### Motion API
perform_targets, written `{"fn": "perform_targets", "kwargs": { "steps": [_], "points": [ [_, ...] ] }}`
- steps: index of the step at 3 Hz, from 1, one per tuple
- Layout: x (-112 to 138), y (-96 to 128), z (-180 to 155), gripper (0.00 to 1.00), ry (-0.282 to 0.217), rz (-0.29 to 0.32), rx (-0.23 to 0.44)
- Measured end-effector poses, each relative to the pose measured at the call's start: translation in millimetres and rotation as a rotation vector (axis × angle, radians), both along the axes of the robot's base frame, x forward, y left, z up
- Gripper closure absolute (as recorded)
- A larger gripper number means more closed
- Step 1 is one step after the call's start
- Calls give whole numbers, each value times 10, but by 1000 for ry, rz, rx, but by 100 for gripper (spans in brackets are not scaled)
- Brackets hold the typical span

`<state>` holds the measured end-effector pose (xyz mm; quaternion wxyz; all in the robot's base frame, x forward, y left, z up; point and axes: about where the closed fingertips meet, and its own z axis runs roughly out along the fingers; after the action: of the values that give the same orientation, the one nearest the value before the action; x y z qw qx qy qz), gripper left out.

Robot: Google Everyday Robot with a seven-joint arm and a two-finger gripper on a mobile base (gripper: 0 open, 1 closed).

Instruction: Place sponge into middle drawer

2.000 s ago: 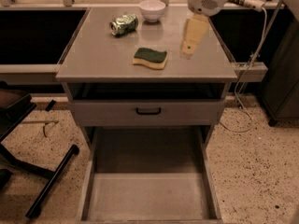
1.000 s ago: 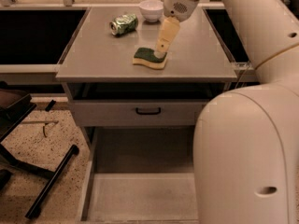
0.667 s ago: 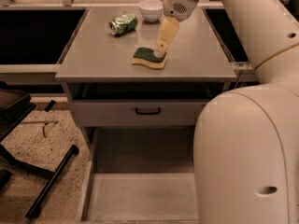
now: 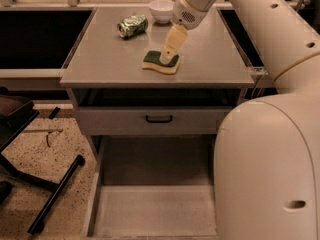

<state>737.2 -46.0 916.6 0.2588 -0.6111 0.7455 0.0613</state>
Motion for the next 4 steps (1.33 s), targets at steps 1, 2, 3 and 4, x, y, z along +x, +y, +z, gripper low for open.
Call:
{"fn": "perform_targets", "kwargs": {
  "steps": [1,2,3,4],
  "points": [
    [148,48,-101,0,-20,-25,49],
    [198,3,-166,0,-17,-46,79],
    [198,-164,-229,0,1,-82,89],
    [219,-290,-347,0,30,-111,98]
  ]
}}
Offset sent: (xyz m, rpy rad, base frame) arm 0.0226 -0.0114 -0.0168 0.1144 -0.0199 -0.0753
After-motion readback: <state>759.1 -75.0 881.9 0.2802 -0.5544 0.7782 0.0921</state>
